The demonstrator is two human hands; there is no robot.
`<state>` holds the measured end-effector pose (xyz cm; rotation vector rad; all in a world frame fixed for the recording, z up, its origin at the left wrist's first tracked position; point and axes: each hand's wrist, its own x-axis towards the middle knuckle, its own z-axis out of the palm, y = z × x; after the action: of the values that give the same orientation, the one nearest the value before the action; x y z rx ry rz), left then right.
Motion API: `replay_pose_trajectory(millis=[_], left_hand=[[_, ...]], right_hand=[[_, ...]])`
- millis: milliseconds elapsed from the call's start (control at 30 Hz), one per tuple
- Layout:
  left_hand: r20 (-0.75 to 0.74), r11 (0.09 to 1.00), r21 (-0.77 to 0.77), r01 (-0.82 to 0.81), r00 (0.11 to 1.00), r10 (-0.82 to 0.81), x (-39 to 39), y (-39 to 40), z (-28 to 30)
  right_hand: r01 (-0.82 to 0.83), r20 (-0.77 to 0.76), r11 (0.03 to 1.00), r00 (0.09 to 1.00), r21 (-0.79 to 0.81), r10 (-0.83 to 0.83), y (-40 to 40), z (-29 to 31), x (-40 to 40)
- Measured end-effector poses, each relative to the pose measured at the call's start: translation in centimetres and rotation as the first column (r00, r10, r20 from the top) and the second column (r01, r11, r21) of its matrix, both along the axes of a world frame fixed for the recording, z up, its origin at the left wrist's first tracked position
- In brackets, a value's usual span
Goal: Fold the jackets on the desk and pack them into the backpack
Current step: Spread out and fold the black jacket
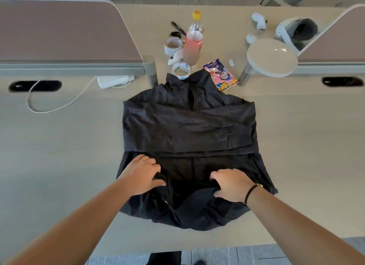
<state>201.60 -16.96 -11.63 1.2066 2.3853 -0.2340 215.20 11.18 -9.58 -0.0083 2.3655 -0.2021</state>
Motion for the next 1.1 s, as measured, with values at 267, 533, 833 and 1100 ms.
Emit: replay_pose_trajectory(millis=[267, 533, 833, 1100], left_hand=[[0.314, 0.968, -0.035, -0.249, 0.917, 0.247, -4.2, -1.7, -1.7], [0.295, 0.878, 0.017, -0.479, 0.841, 0.453, -5.0, -4.0, -0.1], [0.079, 0.931, 0.063, -0.359, 0.932, 0.354, -0.3, 1.0, 2.4], [0.165, 0.967, -0.084, -0.241, 0.953, 0.252, 1.4, 4.7, 0.8]], right_hand=[[0.217, 0.036, 0.972, 0.975, 0.093, -0.221, 6.5, 2.7, 0.0], [0.256, -0.053, 0.913, 0.966, 0.318, -0.253, 10.5, 2.3, 0.7], [0.167, -0.208, 0.986, 0.965, 0.014, -0.161, 6.0, -0.3, -1.8], [0.161, -0.163, 0.969, 0.968, -0.190, -0.192, 3.1, -1.4, -1.1]])
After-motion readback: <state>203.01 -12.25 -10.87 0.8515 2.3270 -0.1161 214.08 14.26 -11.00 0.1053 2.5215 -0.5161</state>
